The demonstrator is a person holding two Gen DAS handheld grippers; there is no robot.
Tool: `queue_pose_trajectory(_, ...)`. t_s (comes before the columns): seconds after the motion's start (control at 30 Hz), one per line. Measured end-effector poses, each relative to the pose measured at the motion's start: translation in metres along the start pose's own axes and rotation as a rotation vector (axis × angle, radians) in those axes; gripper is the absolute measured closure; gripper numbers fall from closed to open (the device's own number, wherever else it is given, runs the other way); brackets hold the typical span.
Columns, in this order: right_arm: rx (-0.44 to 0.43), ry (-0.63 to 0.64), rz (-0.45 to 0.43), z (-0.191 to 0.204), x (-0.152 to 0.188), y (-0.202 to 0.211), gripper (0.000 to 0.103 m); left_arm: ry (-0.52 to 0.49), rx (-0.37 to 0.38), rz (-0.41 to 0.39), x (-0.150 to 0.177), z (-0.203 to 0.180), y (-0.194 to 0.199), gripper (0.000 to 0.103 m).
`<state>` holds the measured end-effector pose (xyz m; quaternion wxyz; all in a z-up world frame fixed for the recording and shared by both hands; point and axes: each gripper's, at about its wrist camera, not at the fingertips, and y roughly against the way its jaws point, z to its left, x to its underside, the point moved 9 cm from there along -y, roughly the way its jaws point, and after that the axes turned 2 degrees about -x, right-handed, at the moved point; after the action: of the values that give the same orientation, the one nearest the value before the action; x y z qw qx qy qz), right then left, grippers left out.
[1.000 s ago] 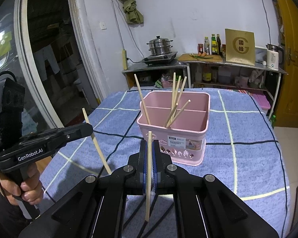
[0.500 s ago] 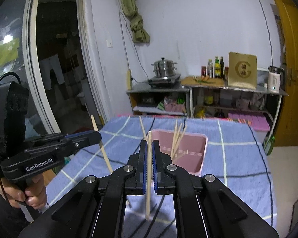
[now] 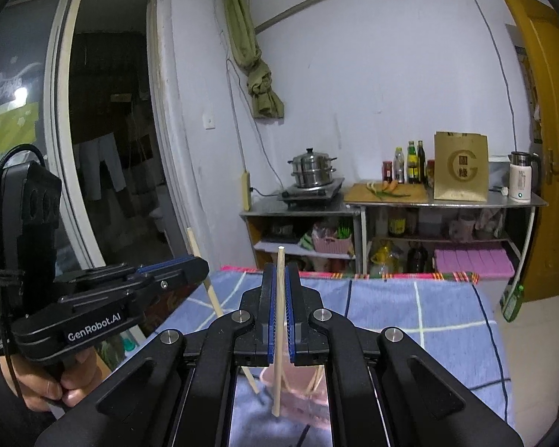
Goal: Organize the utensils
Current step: 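Lower the left tool's chopstick into the basket and open while the right tool releases its own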
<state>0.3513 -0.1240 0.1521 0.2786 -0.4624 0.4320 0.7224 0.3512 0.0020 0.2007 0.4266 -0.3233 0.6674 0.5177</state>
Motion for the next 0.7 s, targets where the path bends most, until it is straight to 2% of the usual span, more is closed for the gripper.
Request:
queue_pose_trajectory(0.2, 0.012, 0.006, -0.018, -0.009, -0.001, -0.02, 0.099, -0.005, -0.014, 0.004, 0.0, 0.006, -0.03, 0.099)
queue_pose_trajectory(0.4, 0.009, -0.013, 0.007, -0.022, 0.018, -0.041, 0.099, 0.002, -0.013, 0.048, 0.019, 0.016, -0.064, 0.099)
queue_pose_trajectory(0.7, 0.023, -0.03, 0.065, -0.033, 0.045, -0.058, 0.099, 0.011, -0.015, 0.1, 0.051, 0.023, -0.089, 0.099)
